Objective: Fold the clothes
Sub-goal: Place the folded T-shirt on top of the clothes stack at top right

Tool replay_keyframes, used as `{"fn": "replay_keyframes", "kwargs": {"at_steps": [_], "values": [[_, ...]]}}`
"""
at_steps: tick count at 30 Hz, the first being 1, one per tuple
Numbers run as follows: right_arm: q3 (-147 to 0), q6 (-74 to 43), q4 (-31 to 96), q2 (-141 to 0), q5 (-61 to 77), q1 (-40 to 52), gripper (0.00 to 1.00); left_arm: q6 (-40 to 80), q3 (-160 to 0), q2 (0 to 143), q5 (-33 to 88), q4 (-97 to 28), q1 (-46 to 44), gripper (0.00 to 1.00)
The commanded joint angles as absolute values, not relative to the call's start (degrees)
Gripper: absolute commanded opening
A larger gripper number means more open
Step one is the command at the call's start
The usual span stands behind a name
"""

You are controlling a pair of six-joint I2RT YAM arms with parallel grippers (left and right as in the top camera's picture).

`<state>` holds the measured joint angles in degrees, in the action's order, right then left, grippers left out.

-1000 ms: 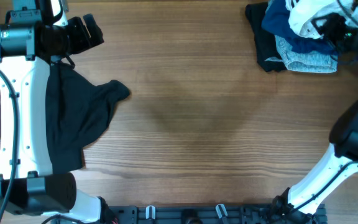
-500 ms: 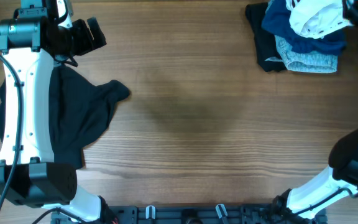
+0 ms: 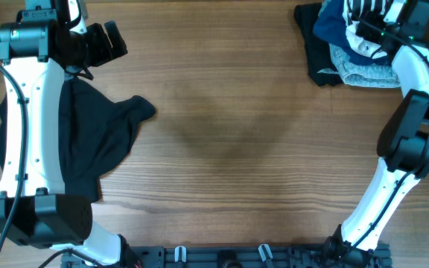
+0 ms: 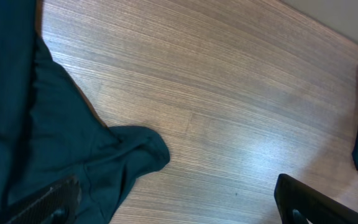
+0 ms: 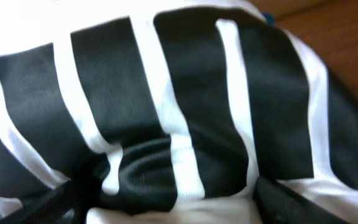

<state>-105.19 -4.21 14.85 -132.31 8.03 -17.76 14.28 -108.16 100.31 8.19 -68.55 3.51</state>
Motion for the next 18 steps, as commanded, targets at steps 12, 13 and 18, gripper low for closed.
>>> {"fn": "replay_keyframes", "kwargs": {"at_steps": [12, 13, 18], "values": [[-109.16, -2.24, 34.09, -134.69, 18.09, -15.77, 0.99, 14.15, -107.85, 100.64, 8.01, -68.40, 3.62, 1.00], [-110.43, -0.93, 35.79, -132.35, 18.11, -15.77, 1.00, 14.15, -107.85, 100.64, 8.01, -68.42, 3.62, 1.00], [-113.82, 3.07, 41.25, -117.01, 17.87, -15.70, 1.00, 14.15, -107.85, 100.64, 8.01, -68.99, 3.62, 1.00]]}}
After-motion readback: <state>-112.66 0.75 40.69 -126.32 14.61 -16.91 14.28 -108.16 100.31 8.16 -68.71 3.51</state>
